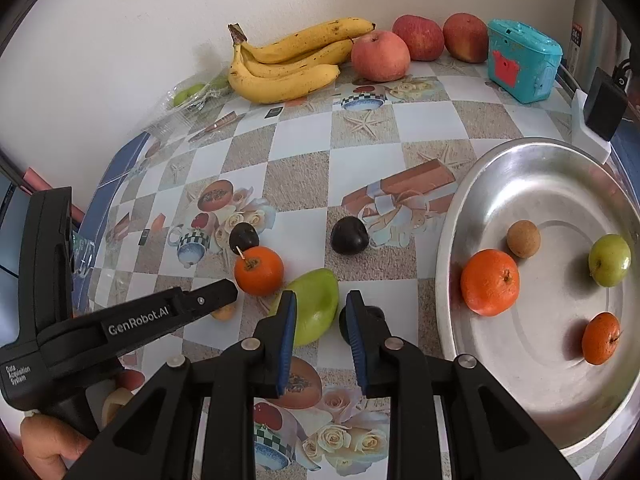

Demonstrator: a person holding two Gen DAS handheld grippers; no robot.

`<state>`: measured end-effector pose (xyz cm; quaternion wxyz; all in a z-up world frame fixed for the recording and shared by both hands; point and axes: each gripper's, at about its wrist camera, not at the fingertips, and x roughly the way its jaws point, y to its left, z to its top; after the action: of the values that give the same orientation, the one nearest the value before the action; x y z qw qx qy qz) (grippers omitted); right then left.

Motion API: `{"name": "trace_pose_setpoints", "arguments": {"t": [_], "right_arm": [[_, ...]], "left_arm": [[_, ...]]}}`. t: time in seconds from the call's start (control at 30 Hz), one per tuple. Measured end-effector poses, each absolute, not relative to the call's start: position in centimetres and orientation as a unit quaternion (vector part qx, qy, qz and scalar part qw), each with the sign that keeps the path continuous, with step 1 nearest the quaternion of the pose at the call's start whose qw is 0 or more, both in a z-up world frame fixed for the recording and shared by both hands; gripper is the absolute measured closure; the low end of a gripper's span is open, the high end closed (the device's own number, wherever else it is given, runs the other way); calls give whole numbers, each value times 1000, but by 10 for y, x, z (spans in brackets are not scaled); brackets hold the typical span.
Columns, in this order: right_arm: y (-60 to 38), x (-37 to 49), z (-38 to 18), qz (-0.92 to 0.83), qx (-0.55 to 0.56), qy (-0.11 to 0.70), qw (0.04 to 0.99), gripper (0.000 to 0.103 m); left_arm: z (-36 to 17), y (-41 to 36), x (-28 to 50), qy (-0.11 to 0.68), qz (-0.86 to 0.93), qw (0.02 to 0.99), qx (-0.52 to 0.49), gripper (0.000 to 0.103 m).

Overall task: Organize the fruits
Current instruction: 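Close the right gripper around the large green pear while the left gripper holds the kiwi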

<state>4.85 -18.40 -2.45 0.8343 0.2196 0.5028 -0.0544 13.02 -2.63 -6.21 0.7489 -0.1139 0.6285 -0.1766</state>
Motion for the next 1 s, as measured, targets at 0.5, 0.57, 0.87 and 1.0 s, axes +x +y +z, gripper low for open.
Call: {"name": "trace_pose_setpoints", "arguments": {"t": [0.5,0.57,0.87,1.0], "right_arm": [[-186,48,-25,-59,209,504,836,68],[-185,49,-24,-57,206,503,837,63],[-150,58,-29,-25,100,511,853,56],[-137,60,-34,-23,48,515,855,49]], "left_arm": [[-58,-12,132,629,-164,747,-139,77],[-57,-9,133,628,-162,747,-144,77],[-56,3,134,638,-145,741,-153,77],[-56,5,135,639,-142,740,-157,77]]}}
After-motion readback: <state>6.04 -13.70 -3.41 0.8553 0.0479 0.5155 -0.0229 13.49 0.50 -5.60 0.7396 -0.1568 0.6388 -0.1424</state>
